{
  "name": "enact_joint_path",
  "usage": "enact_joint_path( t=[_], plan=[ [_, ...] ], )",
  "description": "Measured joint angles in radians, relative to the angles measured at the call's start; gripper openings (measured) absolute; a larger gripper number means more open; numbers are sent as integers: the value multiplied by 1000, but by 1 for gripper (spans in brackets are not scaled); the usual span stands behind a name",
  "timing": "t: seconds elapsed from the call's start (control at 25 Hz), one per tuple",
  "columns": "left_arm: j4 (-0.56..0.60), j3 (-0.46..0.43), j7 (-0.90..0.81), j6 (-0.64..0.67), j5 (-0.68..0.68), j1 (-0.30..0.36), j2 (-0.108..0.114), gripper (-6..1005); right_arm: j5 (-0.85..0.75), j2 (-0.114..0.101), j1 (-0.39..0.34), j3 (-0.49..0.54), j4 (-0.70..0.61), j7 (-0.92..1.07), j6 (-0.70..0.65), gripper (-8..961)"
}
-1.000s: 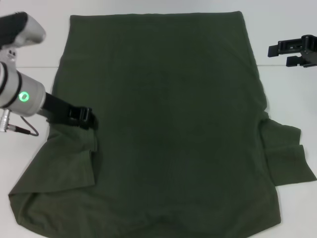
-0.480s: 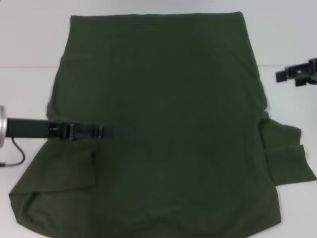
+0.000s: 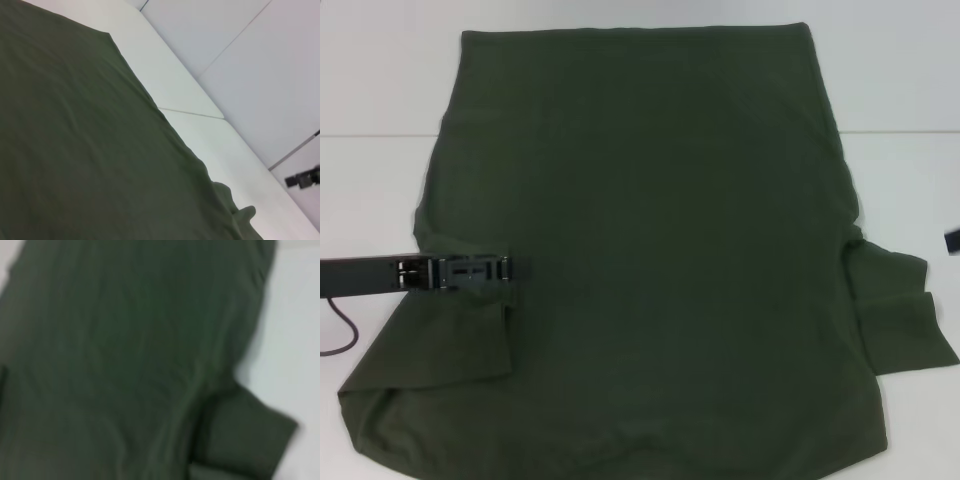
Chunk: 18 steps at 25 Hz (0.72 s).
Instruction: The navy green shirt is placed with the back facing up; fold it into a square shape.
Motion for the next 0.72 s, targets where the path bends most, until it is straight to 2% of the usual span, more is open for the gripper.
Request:
enact_joint_path(
  t=[0.04, 0.28, 0.52, 0.72],
  plan=[
    [0, -1, 0, 0, -1, -1, -2, 883, 0, 0, 0, 0, 0, 0, 0, 822],
    [-1, -8, 1, -6, -17, -7, -7, 902, -16, 50, -27, -5, 1, -32, 55, 822],
    [-4, -10, 1, -18, -56, -8, -8, 902, -14, 114, -68, -1, -9, -165, 122, 822],
    [-15, -10, 3, -26, -71, -15, -6, 903, -16, 130, -84, -7, -2, -191, 161, 821]
  ],
)
